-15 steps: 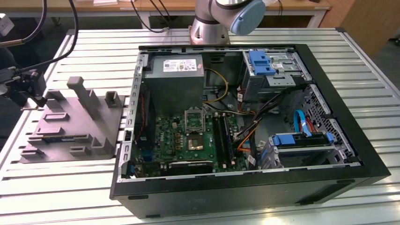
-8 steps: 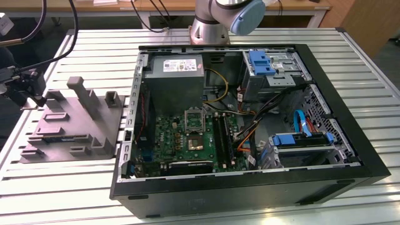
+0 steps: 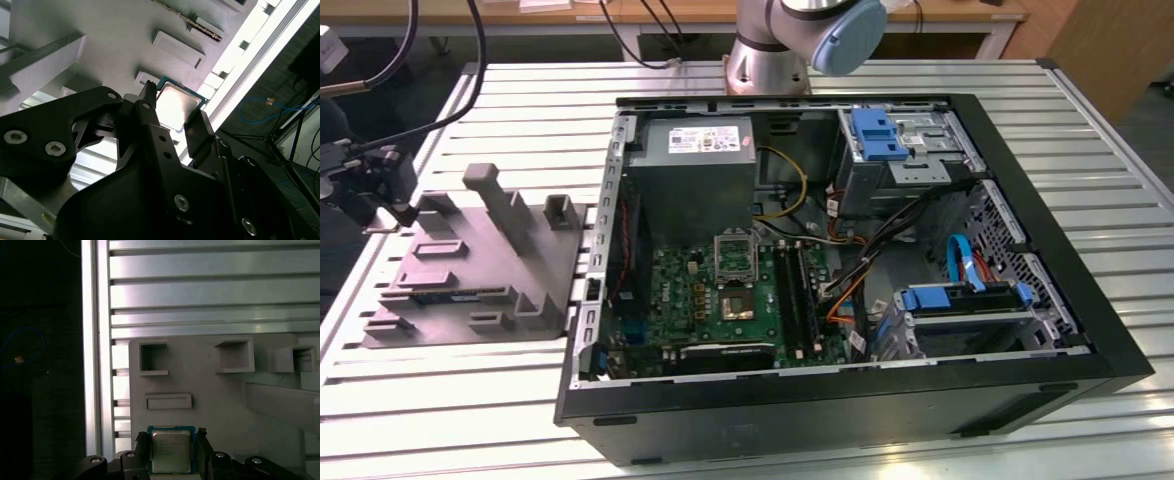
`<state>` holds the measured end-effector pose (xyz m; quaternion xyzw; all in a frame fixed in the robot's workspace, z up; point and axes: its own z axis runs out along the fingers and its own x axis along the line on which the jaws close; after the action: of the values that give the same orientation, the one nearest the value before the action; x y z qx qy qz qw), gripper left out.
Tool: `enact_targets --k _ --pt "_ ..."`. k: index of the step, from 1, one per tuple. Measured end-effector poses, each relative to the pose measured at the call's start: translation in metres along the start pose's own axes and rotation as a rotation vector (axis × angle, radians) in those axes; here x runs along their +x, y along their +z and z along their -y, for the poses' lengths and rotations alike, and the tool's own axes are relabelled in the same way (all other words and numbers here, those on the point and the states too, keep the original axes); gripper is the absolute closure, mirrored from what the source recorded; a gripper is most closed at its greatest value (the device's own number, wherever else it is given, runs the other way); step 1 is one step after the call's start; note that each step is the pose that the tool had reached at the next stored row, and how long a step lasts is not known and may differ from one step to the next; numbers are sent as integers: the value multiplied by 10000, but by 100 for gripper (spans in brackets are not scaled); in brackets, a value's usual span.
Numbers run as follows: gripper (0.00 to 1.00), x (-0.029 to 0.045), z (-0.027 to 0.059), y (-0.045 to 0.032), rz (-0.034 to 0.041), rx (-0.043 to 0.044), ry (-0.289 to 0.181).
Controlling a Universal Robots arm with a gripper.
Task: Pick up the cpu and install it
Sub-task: 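Pick up the cpu and move it towards the insertion slot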
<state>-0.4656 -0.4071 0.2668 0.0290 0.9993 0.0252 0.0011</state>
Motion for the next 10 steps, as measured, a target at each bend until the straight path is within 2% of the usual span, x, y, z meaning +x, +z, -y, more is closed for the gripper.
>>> enact_targets --k 10 --pt "53 0 -2 -33 1 0 0"
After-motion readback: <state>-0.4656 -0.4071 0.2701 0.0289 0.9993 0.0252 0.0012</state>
